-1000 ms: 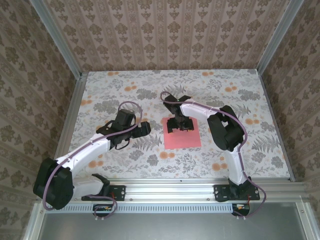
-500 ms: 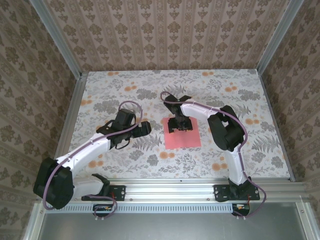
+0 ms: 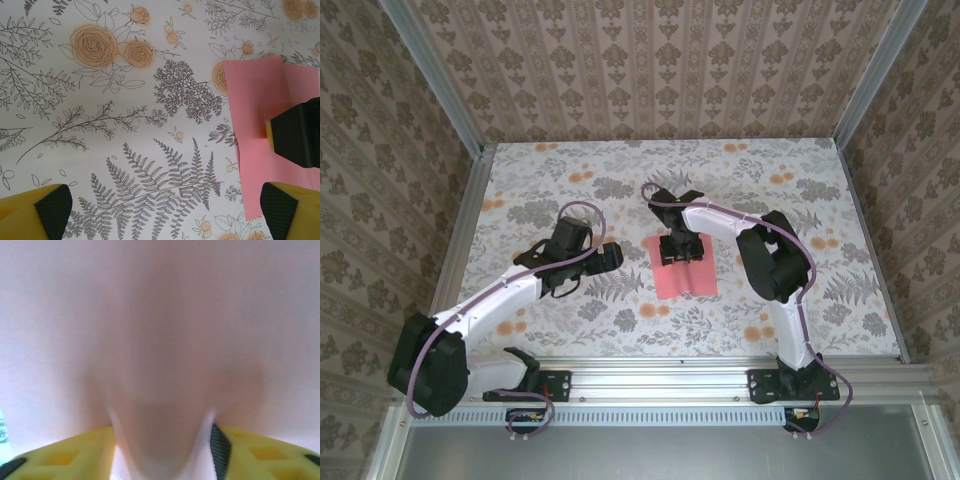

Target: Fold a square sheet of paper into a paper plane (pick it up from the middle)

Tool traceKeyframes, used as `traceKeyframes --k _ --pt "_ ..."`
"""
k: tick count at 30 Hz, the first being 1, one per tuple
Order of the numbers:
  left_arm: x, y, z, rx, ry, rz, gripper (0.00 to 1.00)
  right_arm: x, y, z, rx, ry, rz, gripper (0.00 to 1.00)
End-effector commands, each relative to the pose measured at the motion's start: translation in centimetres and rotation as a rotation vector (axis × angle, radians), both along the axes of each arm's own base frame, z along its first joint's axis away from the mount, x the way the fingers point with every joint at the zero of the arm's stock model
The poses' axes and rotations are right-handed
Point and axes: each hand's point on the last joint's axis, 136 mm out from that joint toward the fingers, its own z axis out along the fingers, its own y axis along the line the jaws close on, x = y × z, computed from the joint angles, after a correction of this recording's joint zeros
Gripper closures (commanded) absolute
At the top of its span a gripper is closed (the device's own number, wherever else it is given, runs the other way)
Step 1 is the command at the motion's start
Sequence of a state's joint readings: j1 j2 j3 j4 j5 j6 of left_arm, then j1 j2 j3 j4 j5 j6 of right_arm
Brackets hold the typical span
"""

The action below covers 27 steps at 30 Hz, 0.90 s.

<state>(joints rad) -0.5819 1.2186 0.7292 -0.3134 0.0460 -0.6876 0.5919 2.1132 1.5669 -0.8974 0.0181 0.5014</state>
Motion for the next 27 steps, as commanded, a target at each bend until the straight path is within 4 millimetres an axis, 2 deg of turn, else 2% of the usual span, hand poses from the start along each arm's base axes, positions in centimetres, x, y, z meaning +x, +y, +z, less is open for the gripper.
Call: traceKeyframes --k 1,2,4,9,18,22,27 --pt "0.4 -0.6 0.9 -0.003 -0.008 -0.021 0.00 -0.3 0.3 3.0 0.049 -0.025 0.009 0.53" --pt "0.5 -0.7 0.9 -0.003 -0.009 -0.021 0.00 -0.3 0.5 3.6 0.065 -0.036 0.010 0.53" --pt "0.6 -0.6 1.0 -0.002 -0.010 -0.012 0.00 -0.2 0.8 4.8 0.094 -0.055 0.013 0.62" --pt "0.7 -0.5 1.2 -0.006 -0.017 0.004 0.00 -0.4 1.5 6.8 0.161 -0.078 0.010 0.63" --pt "0.9 -1.0 2.1 -0.028 -0.029 0.004 0.00 -0.4 6.8 10.9 0.574 -0.086 -0.032 0.62" --pt "0.8 -1.4 2.4 -0.036 -0.029 -0.012 0.00 0.3 6.4 9.7 0.666 -0.076 -0.107 0.60" --pt "0.5 -2.6 2.4 -0.048 -0.022 -0.043 0.00 0.0 4.2 6.3 0.642 -0.048 -0.168 0.57"
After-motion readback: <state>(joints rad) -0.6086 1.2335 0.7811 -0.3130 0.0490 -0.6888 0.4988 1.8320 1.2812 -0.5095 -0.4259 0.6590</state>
